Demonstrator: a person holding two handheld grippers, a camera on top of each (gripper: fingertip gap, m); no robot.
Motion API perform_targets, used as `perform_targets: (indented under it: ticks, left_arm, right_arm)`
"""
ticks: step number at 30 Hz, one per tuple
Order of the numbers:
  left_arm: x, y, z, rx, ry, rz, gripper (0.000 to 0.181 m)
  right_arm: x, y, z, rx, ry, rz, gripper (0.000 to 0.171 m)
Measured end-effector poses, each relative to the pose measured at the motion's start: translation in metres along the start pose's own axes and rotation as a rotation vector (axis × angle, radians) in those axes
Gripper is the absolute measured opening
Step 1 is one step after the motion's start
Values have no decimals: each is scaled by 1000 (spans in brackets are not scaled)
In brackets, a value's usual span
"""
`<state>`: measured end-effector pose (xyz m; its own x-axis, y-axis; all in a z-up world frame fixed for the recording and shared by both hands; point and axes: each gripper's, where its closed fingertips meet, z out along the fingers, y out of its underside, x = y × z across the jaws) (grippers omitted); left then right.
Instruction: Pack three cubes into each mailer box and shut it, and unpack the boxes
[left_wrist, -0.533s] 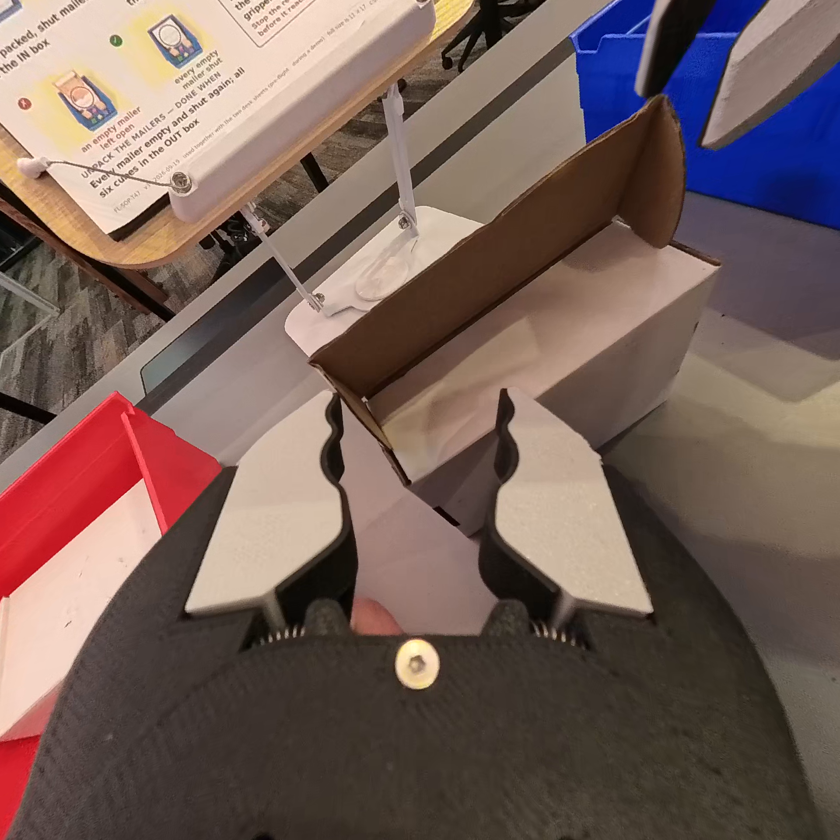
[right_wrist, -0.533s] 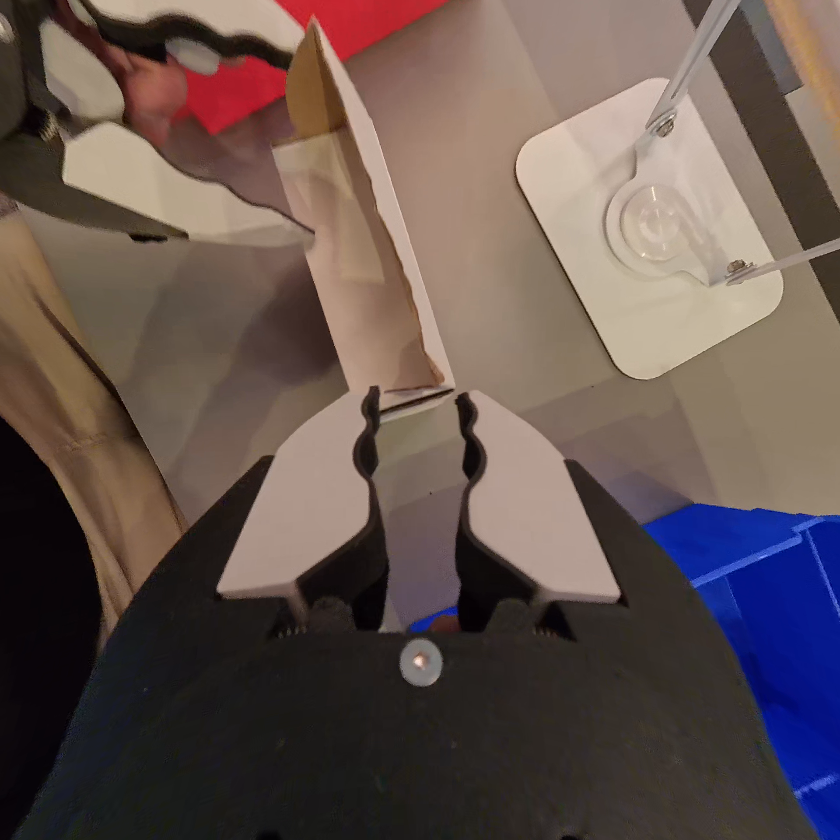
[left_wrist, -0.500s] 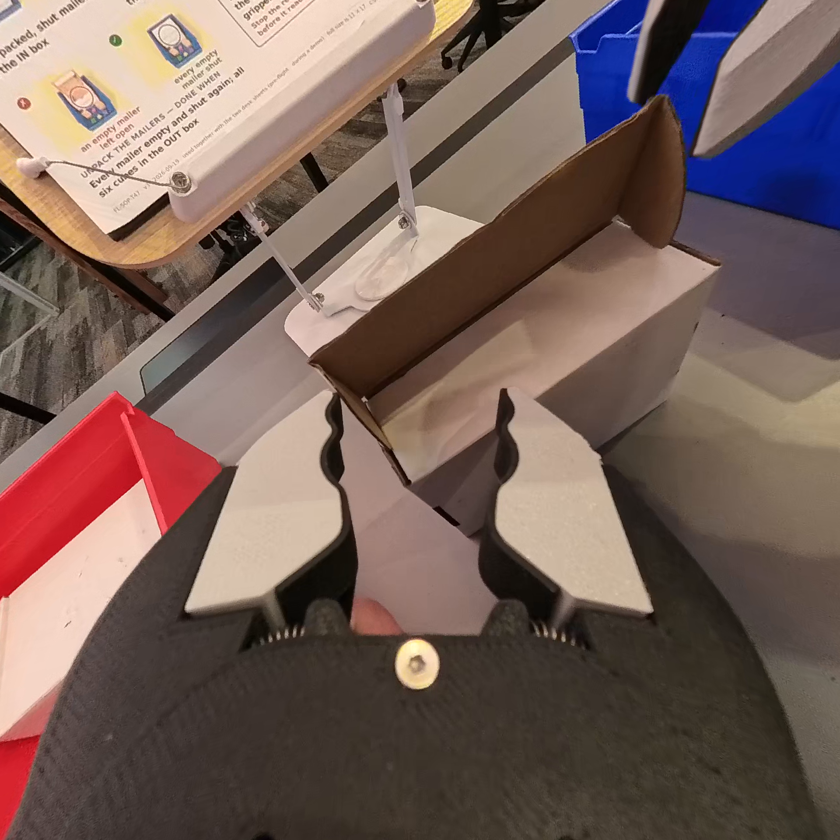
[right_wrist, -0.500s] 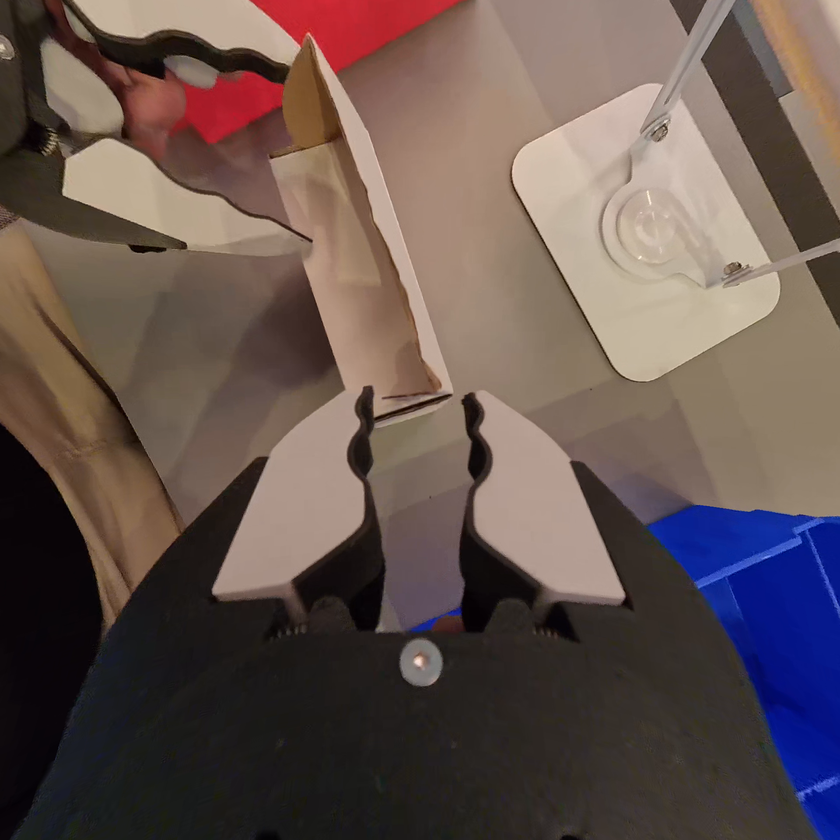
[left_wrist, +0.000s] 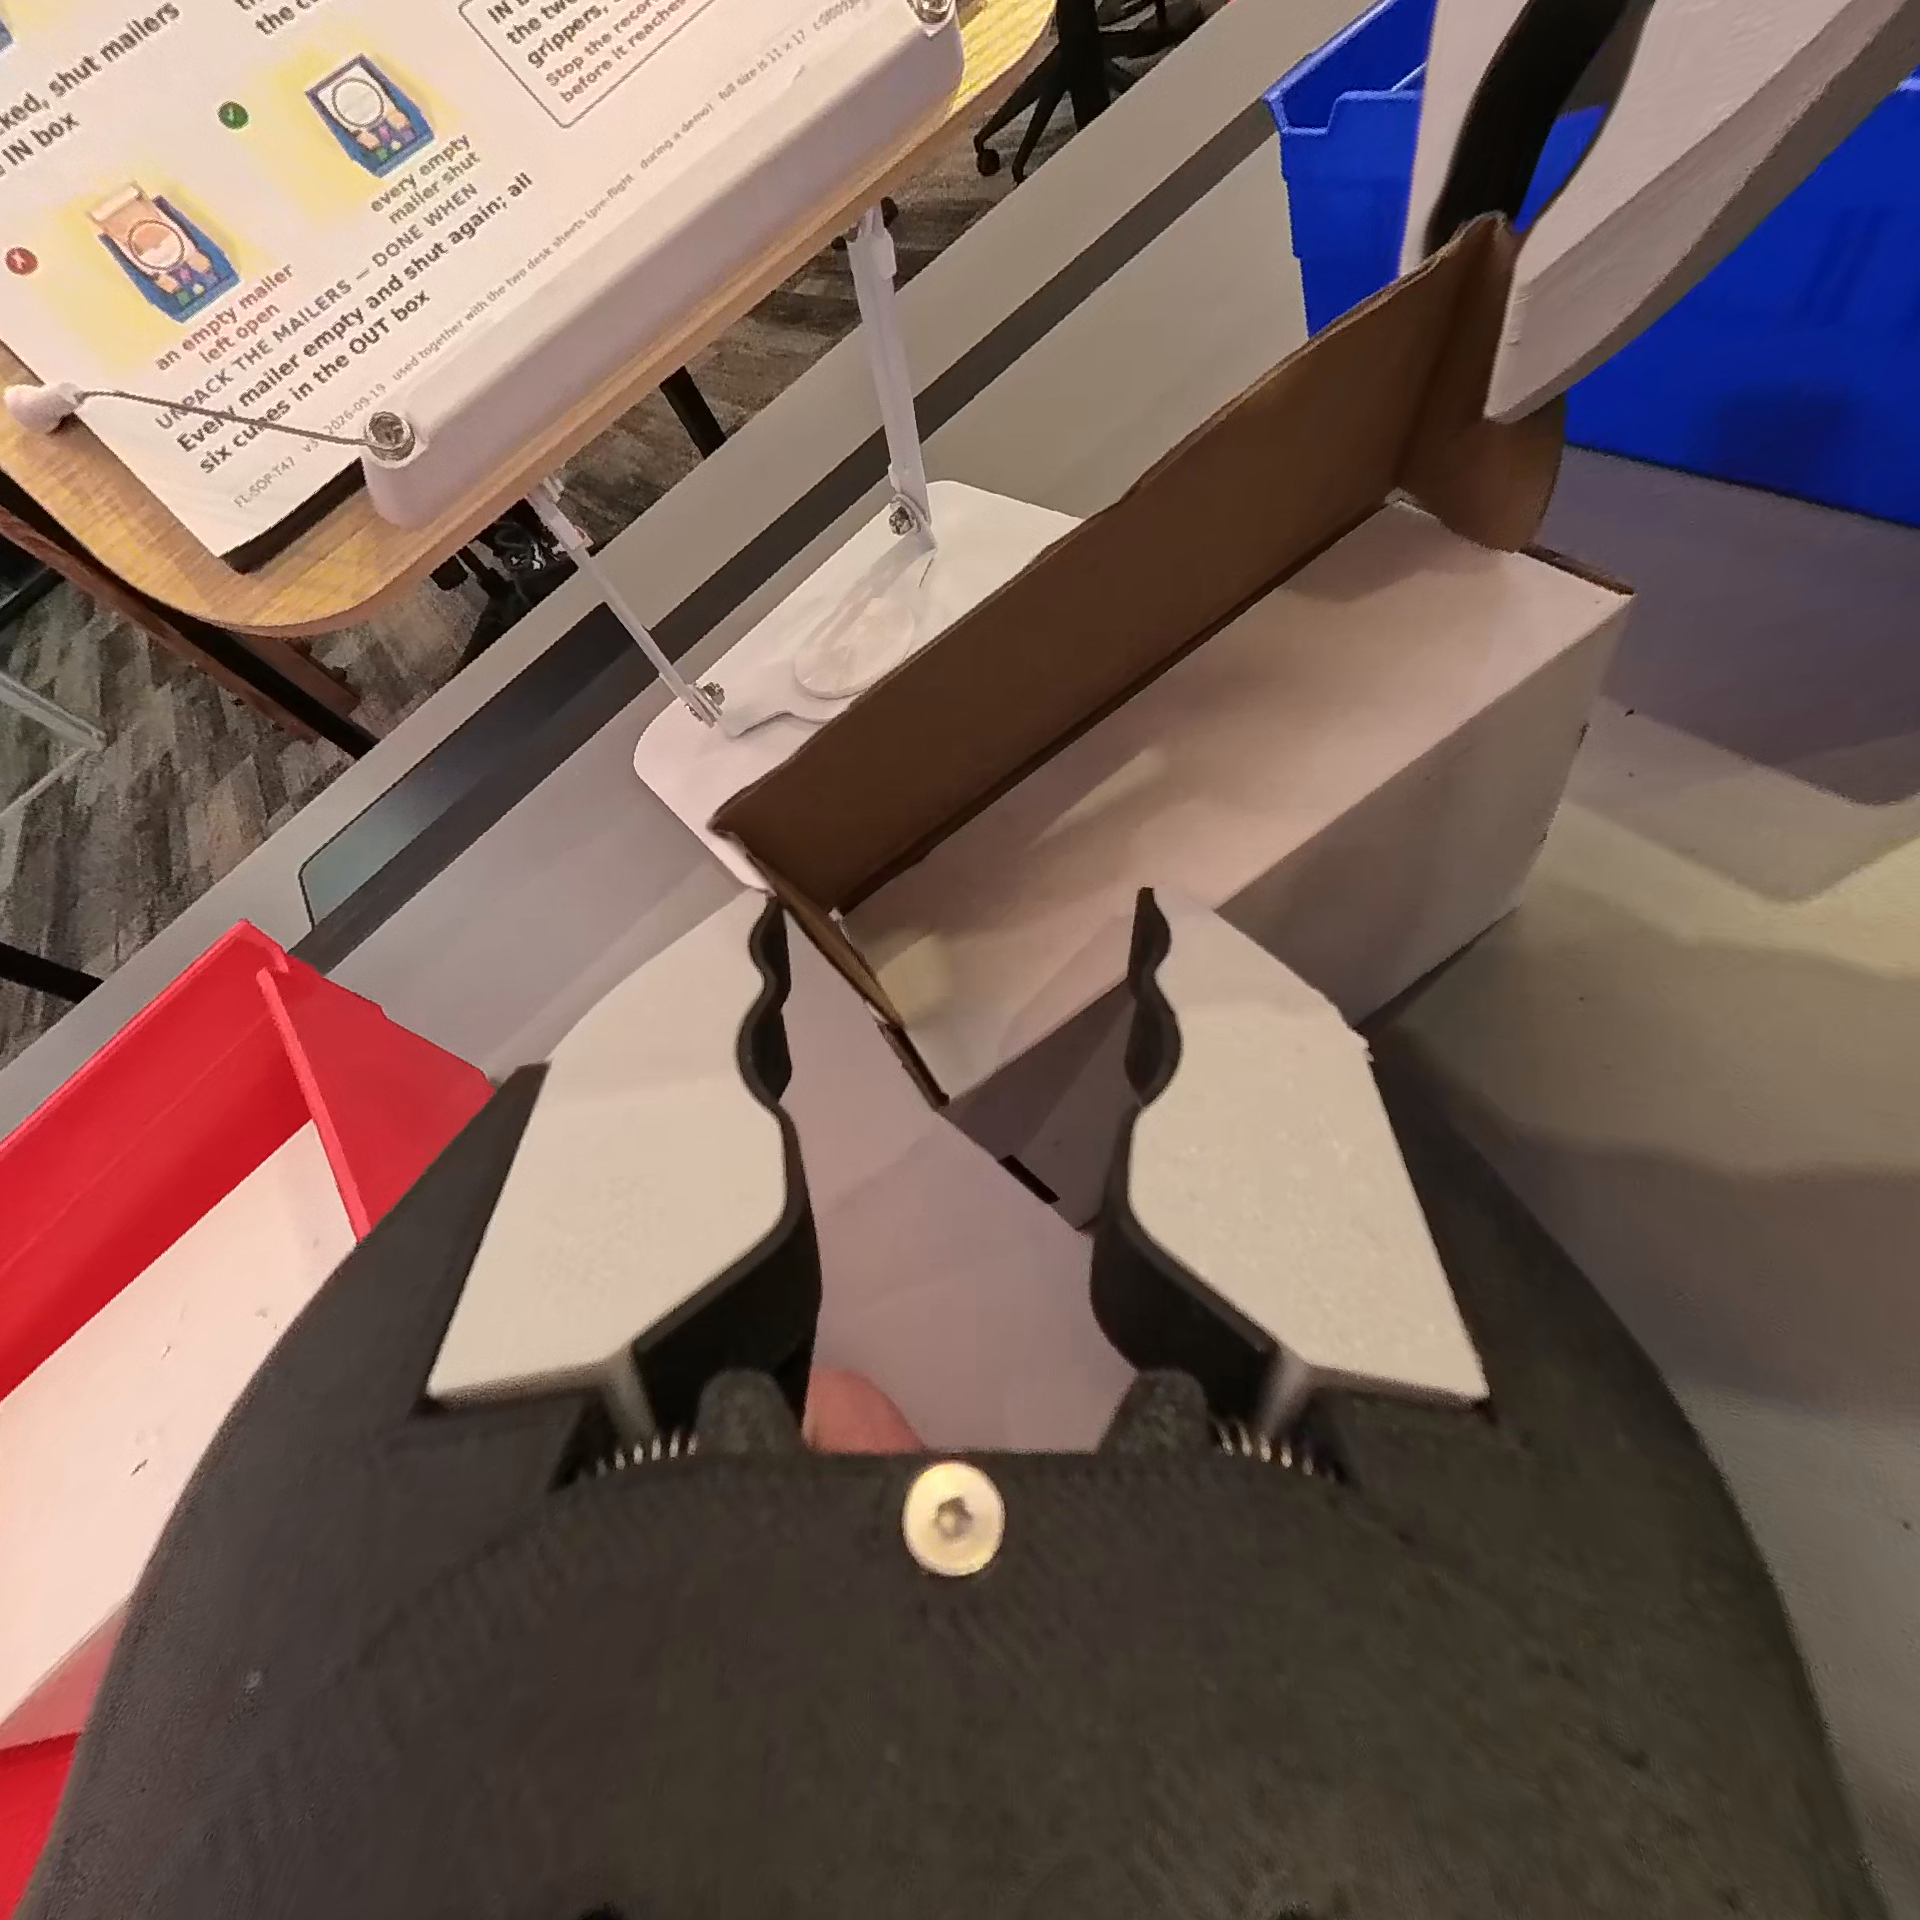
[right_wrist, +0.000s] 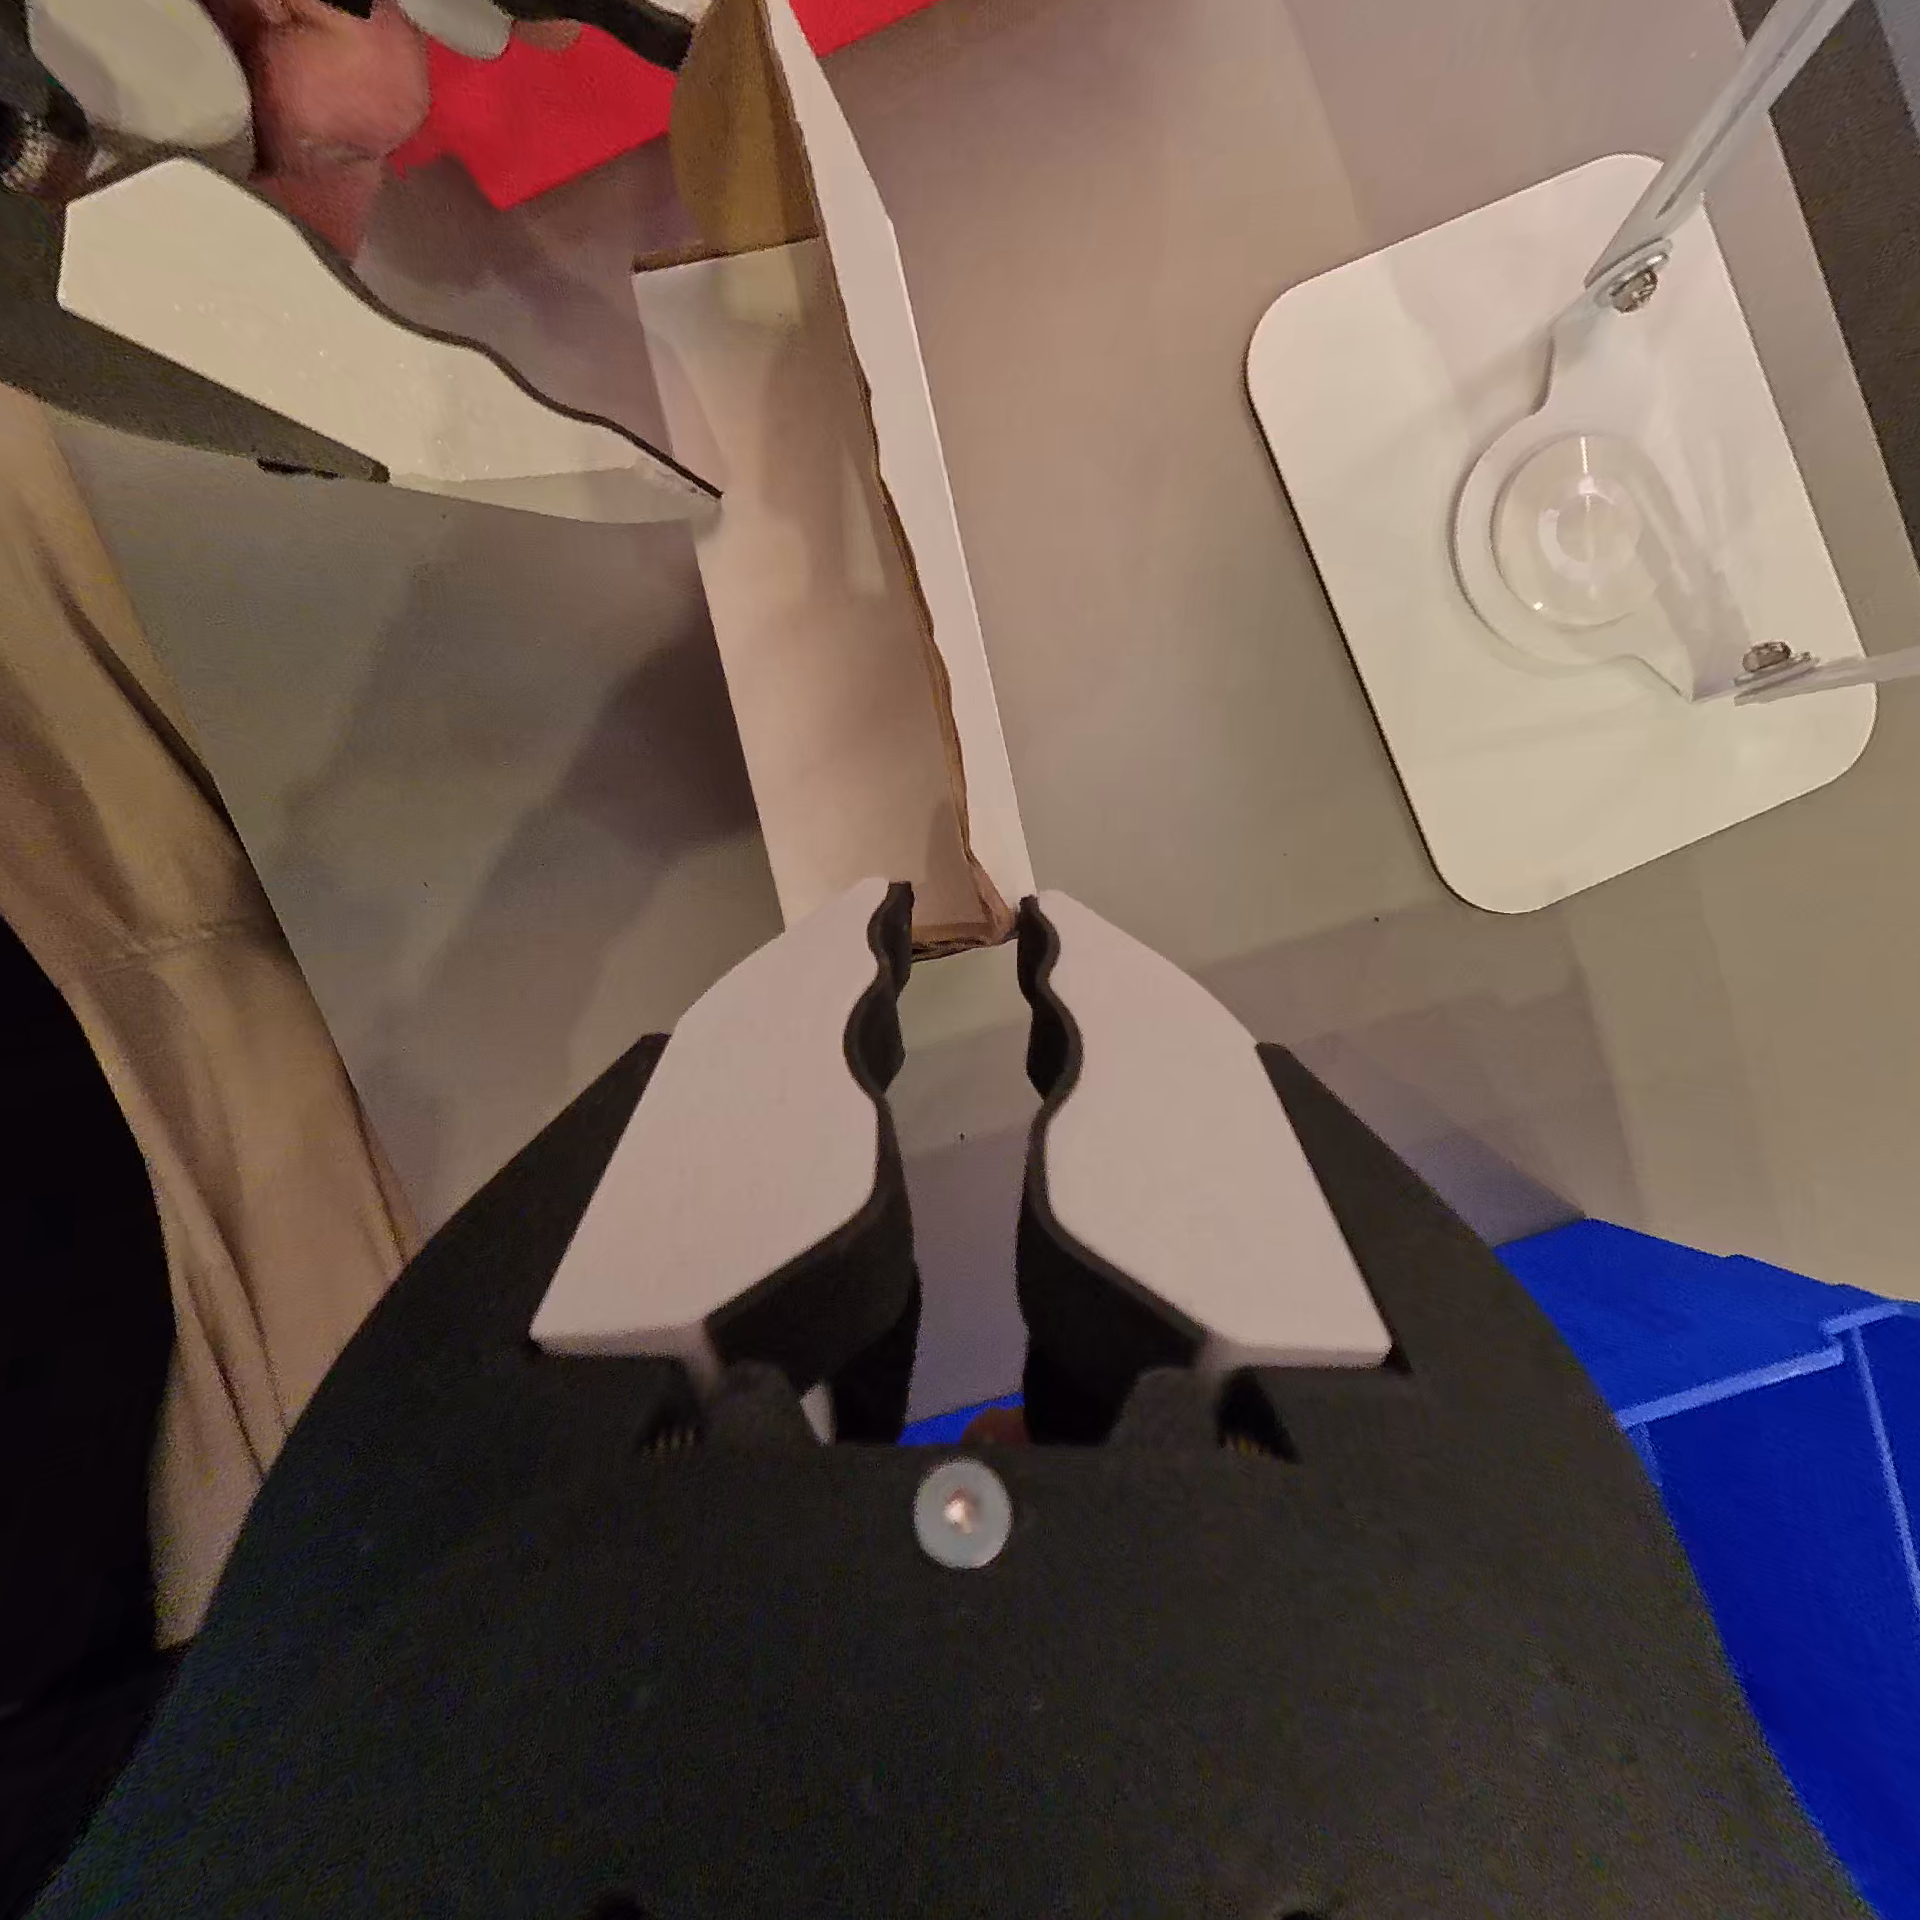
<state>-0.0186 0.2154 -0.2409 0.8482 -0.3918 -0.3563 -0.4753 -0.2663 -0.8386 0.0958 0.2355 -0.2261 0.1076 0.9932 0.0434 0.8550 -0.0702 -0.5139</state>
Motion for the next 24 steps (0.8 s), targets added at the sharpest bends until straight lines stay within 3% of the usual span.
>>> perform_targets:
  ticks: [17, 24]
  left_arm:
    - [3, -1, -1, 10, 16, 22, 59]
    - [3, -1, -1, 16, 17, 16, 59]
  right_arm:
    - [-1, 9, -3, -70, -57, -121, 17]
    - [0, 5, -1, -17, -86, 29, 12]
